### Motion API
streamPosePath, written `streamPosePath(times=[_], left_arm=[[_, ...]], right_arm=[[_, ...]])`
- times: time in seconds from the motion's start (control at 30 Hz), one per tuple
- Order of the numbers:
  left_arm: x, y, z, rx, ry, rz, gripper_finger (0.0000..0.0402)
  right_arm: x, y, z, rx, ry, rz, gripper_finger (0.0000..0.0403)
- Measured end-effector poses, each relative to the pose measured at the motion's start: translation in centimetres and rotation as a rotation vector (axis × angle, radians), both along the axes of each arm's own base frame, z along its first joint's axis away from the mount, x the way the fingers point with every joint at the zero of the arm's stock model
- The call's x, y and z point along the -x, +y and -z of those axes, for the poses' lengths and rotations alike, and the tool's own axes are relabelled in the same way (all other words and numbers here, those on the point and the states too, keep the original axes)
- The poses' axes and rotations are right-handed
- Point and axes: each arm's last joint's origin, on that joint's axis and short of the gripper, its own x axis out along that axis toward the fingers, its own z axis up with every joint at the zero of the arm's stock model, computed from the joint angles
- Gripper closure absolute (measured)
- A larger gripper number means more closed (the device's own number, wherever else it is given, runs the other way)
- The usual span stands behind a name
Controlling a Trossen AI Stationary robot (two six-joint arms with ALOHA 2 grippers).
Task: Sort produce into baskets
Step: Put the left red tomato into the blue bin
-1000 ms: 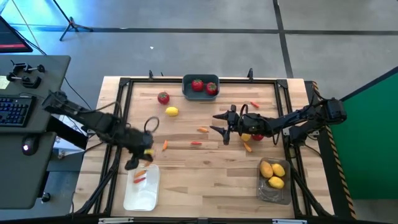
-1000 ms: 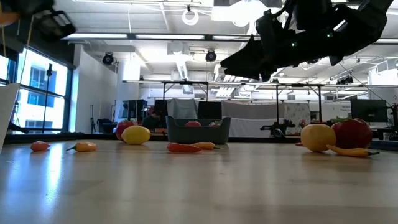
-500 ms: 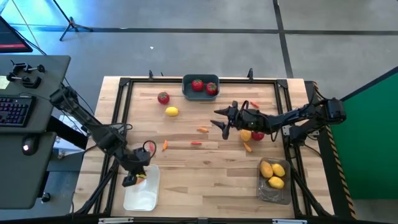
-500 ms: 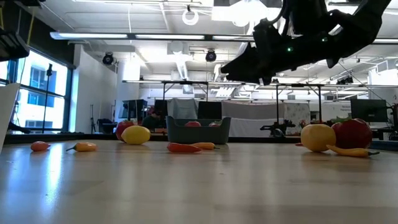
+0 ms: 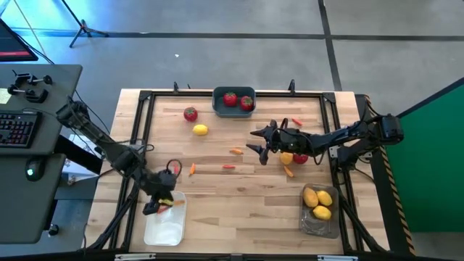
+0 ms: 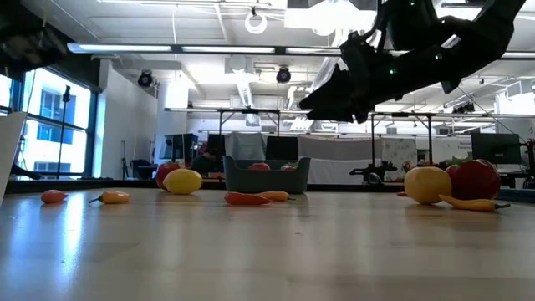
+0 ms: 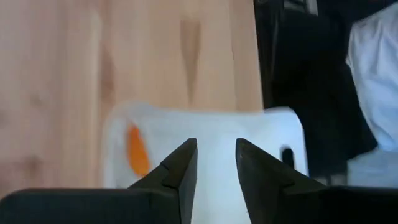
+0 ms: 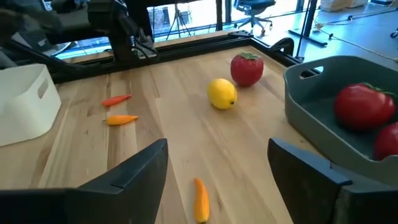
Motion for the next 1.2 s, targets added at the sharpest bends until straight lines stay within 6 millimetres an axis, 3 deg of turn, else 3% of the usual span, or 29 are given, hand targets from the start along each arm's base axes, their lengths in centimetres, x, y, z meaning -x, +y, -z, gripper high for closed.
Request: streamPosePath(times=[0.37, 0.6, 0.9, 1.2], left_arm=[[-2.2, 6.2, -1.1, -0.205, -0.198, -0.024, 0.0398], [-3.7, 10.8, -0.2, -0.259, -0.179, -0.039, 0.0401], [-5.4, 16.7, 2.2, -0.362, -0.051, -0.092, 0.0401], [-8.2, 20.0, 2.4, -0.501, 0.023, -0.089, 0.0384]], right_arm=[[-3.3, -0.1, -0.9, 0.035, 0.088, -0.045, 0.0123], [-4.8, -0.4, -0.7, 0.038, 0.146, -0.043, 0.0123], [-4.8, -0.4, -0.7, 0.011, 0.187, -0.032, 0.0123], [-4.5, -0.5, -0.1, -0.090, 0.226, 0.018, 0.0123]])
